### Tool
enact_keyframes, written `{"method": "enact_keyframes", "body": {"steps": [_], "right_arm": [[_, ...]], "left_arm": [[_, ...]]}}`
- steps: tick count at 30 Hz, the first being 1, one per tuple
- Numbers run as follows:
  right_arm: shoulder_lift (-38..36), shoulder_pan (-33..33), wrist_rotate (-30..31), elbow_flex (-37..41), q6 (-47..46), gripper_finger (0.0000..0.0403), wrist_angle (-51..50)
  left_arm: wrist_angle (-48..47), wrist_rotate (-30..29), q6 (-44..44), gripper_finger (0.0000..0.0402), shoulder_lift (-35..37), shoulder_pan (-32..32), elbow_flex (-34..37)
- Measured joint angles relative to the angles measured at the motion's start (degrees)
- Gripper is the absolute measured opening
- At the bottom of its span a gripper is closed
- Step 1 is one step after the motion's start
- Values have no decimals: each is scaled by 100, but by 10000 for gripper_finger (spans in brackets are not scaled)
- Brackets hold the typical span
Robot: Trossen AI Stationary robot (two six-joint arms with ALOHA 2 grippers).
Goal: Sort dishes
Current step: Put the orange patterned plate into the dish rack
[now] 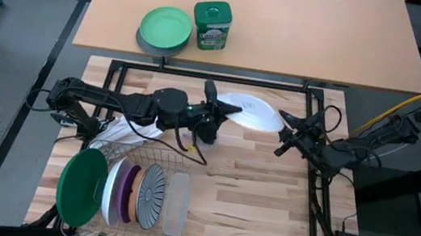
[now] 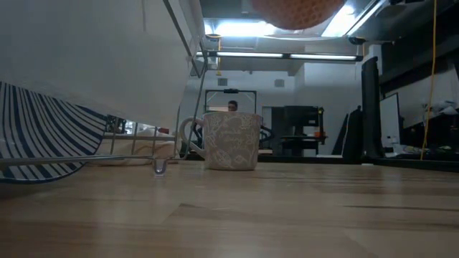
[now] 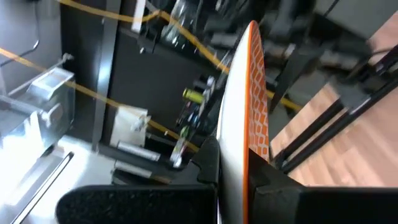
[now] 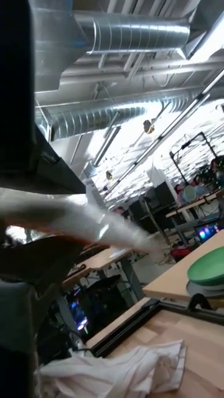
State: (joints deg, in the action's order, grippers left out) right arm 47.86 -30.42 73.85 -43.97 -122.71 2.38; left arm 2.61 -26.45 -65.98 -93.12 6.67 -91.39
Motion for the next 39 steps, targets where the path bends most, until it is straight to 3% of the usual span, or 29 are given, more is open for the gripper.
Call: {"method": "enact_keyframes", "body": {"steps": [6,11,18,26,29,35,39], "right_arm": [[210,581,-695,0,2,120,100],[329,828,-775,0,2,109,144],[329,836,-733,-13,-244,31,260],[329,835,-740,-13,-29,30,148],[329,835,-821,-13,8,29,142],[336,835,-897,-13,6,26,146],[339,835,-947,-7,44,24,93]], "left_arm": [[-12,260,9,0,-33,126,0],[-97,141,5,0,-39,169,0],[-181,78,-94,17,-39,184,0],[-299,84,16,49,-42,197,4],[-308,82,453,67,-42,218,7],[-335,-360,2344,119,-50,333,11],[-544,-535,2619,148,-50,451,11]]}}
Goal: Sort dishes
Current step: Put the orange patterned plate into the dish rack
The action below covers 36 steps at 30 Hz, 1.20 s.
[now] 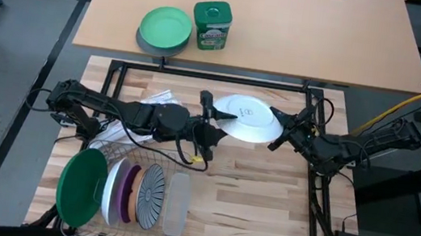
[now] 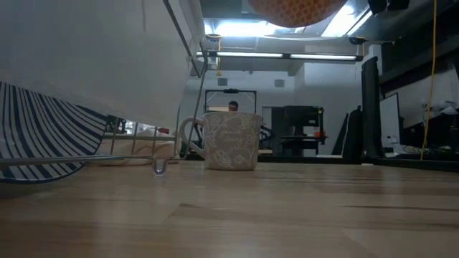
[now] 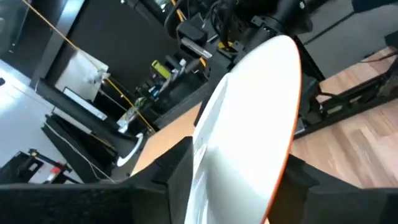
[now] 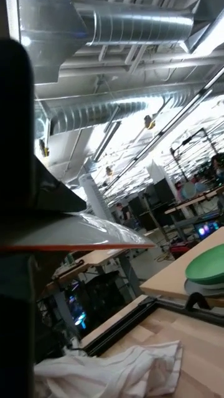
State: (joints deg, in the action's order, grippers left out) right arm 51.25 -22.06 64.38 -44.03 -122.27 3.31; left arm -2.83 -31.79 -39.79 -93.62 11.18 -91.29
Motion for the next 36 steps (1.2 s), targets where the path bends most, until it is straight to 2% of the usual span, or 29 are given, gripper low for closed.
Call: {"method": "enact_keyframes", "body": {"steps": [5,11,14,17,21,32,36], "right_arm": [[-1,-2,-337,2,-69,23,12],[-5,0,-753,15,-248,20,204],[-5,0,-1030,15,-248,20,299],[-5,-4,-1177,15,-275,20,315],[-9,-4,-1292,15,-245,20,310],[-9,-4,-1644,22,380,20,237],[-7,-4,-2030,22,939,20,245]], "left_arm": [[-130,-304,-215,167,0,236,0],[-175,-872,-1058,168,19,641,-7],[-219,-1187,-1111,168,24,857,-11],[-242,-1403,-767,168,24,1058,-11],[-321,-1564,225,168,26,1313,-11],[-1205,-1576,2391,169,31,1898,-17],[-1197,-1562,3003,169,31,2009,-17]]}}
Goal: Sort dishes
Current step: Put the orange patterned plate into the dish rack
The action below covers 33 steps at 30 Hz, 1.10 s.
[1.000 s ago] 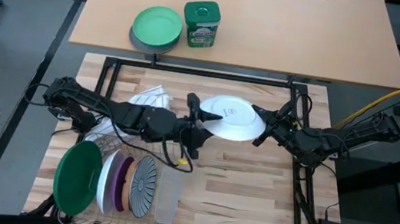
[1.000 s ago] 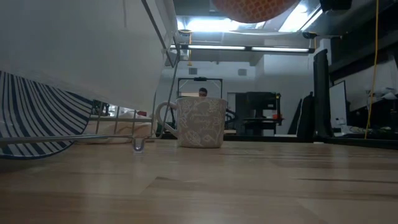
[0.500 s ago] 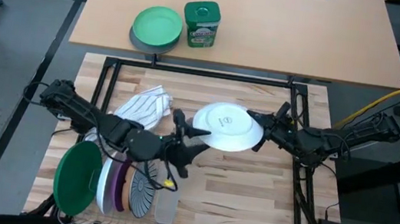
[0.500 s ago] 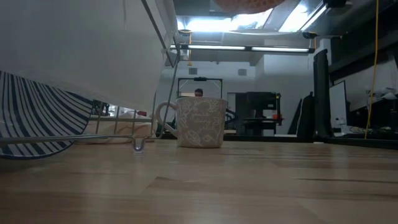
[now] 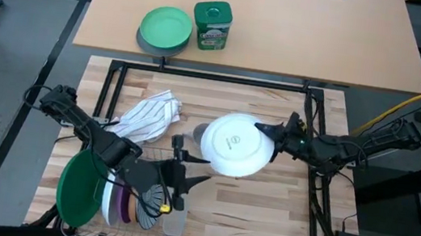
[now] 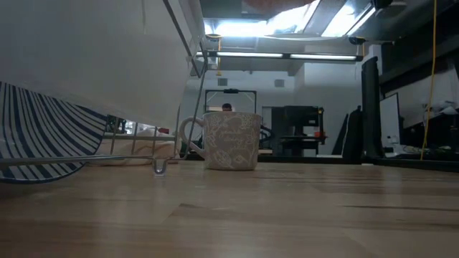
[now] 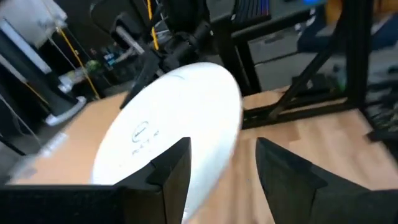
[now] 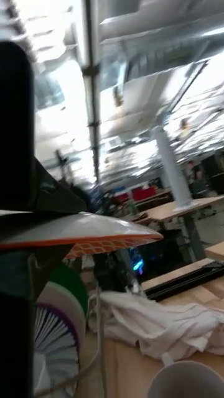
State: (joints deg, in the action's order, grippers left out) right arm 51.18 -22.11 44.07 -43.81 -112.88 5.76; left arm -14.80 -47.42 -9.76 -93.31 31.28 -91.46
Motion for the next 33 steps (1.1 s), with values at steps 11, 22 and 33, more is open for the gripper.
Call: {"method": "enact_keyframes", "body": {"steps": [11,22,33], "right_arm": [[172,0,-575,-7,1293,20,20],[1171,2,-599,-12,1458,19,1216],[3067,172,-30,-782,2003,17,2846]], "left_arm": [[-1030,259,2011,169,697,-231,4],[-2798,4298,3207,169,2065,-1737,7],[-4618,7394,1833,169,2919,-4167,7]]}}
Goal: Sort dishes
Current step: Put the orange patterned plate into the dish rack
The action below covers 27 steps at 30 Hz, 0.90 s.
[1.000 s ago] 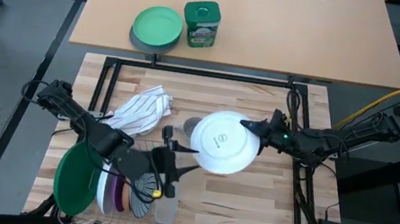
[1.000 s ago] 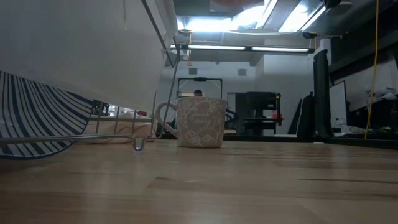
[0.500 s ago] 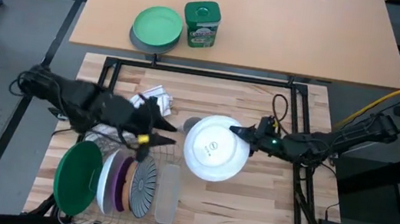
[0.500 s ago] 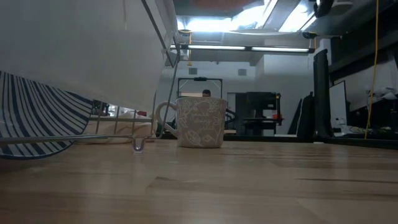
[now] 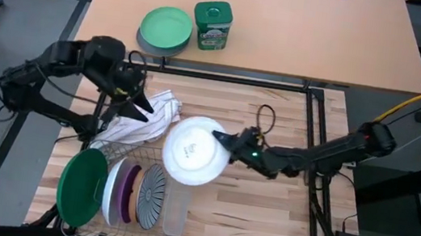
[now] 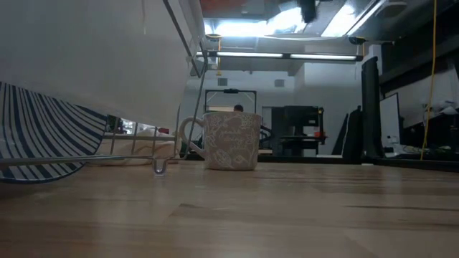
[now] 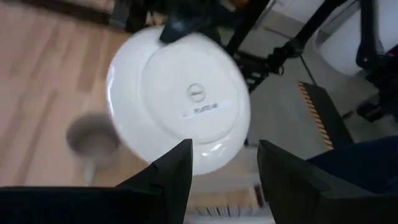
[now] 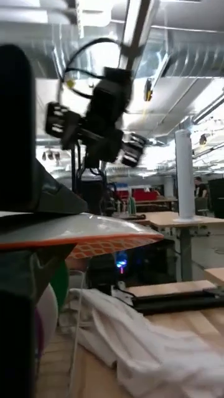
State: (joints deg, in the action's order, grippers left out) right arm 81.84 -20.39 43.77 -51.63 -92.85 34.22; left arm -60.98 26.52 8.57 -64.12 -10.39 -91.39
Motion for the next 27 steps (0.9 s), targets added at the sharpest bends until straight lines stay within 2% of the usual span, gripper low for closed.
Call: {"method": "enact_keyframes", "body": {"steps": [4,8,13,19,23,27], "right_arm": [[690,203,-146,-846,416,17,-9],[1314,386,-296,-1782,733,17,-79],[1810,560,-616,-2967,757,17,-1096],[2245,586,-856,-4243,800,17,-2688],[2542,584,-849,-4788,921,17,-2936],[2763,587,-848,-5040,923,17,-2969]], "left_arm": [[-742,674,-319,169,24,-580,2],[-1317,952,-626,169,37,-826,2],[-1975,1291,-726,169,64,-1074,4],[-2712,1356,-1035,169,358,-1209,4],[-2904,1357,-991,169,750,-1207,4],[-2906,1315,-418,169,1179,-1207,4]]}}
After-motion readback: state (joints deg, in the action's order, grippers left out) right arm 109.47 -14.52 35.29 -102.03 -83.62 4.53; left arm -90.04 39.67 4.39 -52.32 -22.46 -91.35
